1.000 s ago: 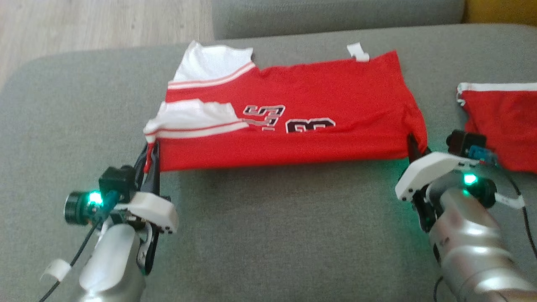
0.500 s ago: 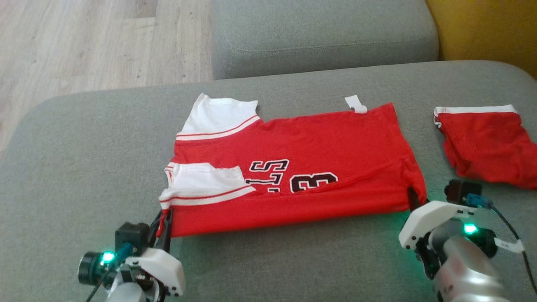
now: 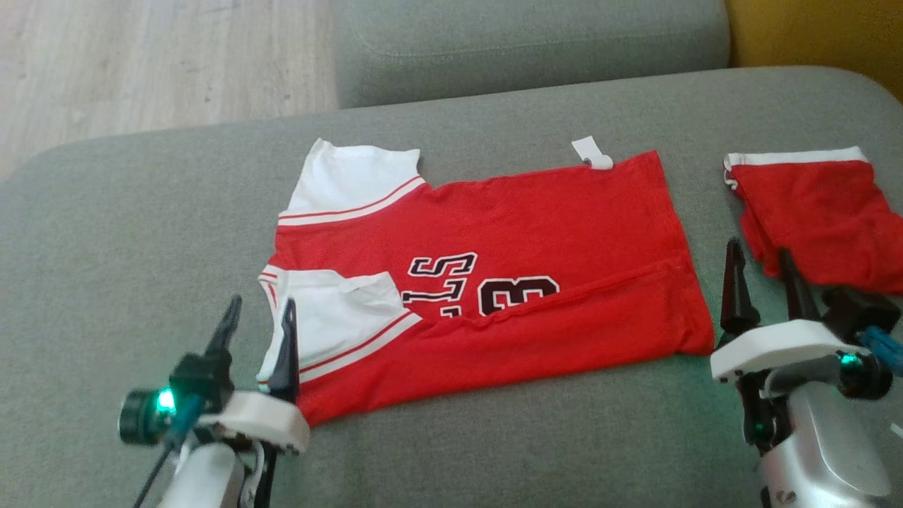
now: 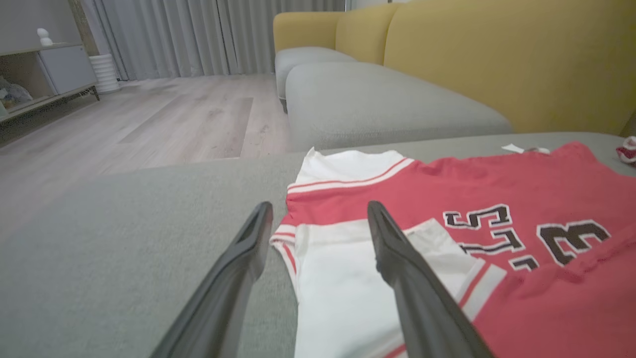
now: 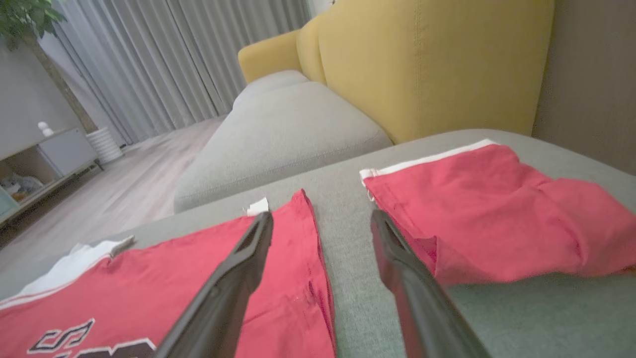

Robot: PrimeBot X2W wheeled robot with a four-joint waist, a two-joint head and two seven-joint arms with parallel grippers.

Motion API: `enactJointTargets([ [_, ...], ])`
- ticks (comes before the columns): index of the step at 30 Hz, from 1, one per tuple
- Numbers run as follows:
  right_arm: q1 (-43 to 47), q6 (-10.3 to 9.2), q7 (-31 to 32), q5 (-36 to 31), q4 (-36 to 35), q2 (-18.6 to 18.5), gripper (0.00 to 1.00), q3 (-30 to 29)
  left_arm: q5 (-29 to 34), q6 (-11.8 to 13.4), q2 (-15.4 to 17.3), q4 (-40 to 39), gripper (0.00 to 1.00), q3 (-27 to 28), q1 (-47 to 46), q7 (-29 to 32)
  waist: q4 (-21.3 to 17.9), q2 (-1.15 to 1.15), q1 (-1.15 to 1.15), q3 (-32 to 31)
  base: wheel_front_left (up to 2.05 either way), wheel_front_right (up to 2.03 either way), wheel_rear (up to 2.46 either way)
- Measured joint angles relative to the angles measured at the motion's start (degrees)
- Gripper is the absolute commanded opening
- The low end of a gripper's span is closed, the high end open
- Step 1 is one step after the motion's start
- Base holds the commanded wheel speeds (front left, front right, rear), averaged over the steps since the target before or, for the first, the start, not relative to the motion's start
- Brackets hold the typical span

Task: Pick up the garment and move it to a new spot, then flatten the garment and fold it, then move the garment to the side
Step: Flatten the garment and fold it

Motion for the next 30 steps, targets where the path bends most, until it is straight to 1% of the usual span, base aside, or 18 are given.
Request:
enactJointTargets([
  [4, 2.3, 0.00, -1.2, 3.1, -8.6, 0.0, 1.00, 2.8, 0.0, 0.0, -0.3, -2.6, 1.00, 1.1, -2.3, -1.7, -0.8, 0.00, 0.00, 1.1, 0.00, 0.00, 0.00],
  [7, 4.1, 0.00, -1.7, 3.9, -12.7, 0.2, 1.00, 4.2, 0.2, 0.0, -0.3, -5.2, 1.00, 2.1, -3.8, -2.0, -1.3, 0.00, 0.00, 2.0, 0.00, 0.00, 0.00],
  [8, 4.7, 0.00, -1.8, 4.1, -14.4, 0.2, 1.00, 4.5, 0.9, -0.1, -0.2, -7.1, 1.00, 2.8, -4.7, -2.1, -1.7, 0.00, 0.00, 2.6, 0.00, 0.00, 0.00],
  [12, 4.8, 0.00, -2.1, 4.6, -16.5, 0.2, 1.00, 5.0, 2.5, -1.9, 0.6, -8.0, 1.00, 3.0, -7.7, -2.2, -2.4, 0.00, 0.00, 4.2, 0.00, 0.00, 0.00],
  [14, 4.8, 0.00, -2.1, 4.7, -17.1, 0.2, 1.00, 5.5, 3.2, -2.8, 1.7, -7.1, 1.00, 2.7, -10.0, -2.2, -2.7, 0.00, 0.00, 5.0, 0.00, 0.00, 0.00],
  [16, 4.6, 0.00, -2.2, 4.9, -17.3, 0.3, 1.00, 5.9, 3.7, -4.3, 2.9, -5.7, 1.00, 2.1, -13.4, -1.6, -3.2, 0.00, 0.00, 5.9, 0.00, 0.00, 0.00],
  [19, 3.5, 0.00, -2.3, 5.3, -17.6, 0.3, 1.00, 6.4, 4.5, -6.8, 4.7, -2.8, 1.00, 1.0, -19.5, 1.8, -3.9, 0.00, 0.00, 7.3, 0.00, 0.00, 0.00],
  [22, 1.5, 0.00, -2.3, 5.7, -18.0, 0.3, 1.00, 7.5, 5.2, -9.3, 7.0, 1.2, 1.00, -1.2, -26.0, 7.3, -4.8, 0.00, 0.01, 8.9, 0.00, 0.00, 0.00],
  [25, -0.4, 0.00, -2.3, 6.4, -18.6, 0.3, 1.00, 8.4, 4.5, -10.7, 8.9, 5.6, 1.00, -3.5, -31.5, 13.3, -5.9, 0.00, 0.01, 10.7, 0.00, 0.00, 0.00],
  [27, -1.2, 0.00, -2.3, 6.9, -18.9, 0.3, 1.00, 8.9, 3.3, -10.7, 10.1, 8.8, 1.00, -6.1, -34.5, 18.2, -6.6, 0.00, 0.01, 12.0, 0.00, 0.00, 0.00],
  [30, -2.0, 0.00, -2.3, 7.7, -19.5, 0.3, 1.00, 9.9, -1.2, -11.2, 11.8, 11.2, 1.00, -11.7, -37.2, 24.3, -7.8, 0.00, 0.01, 13.9, 0.00, 0.00, 0.00],
])
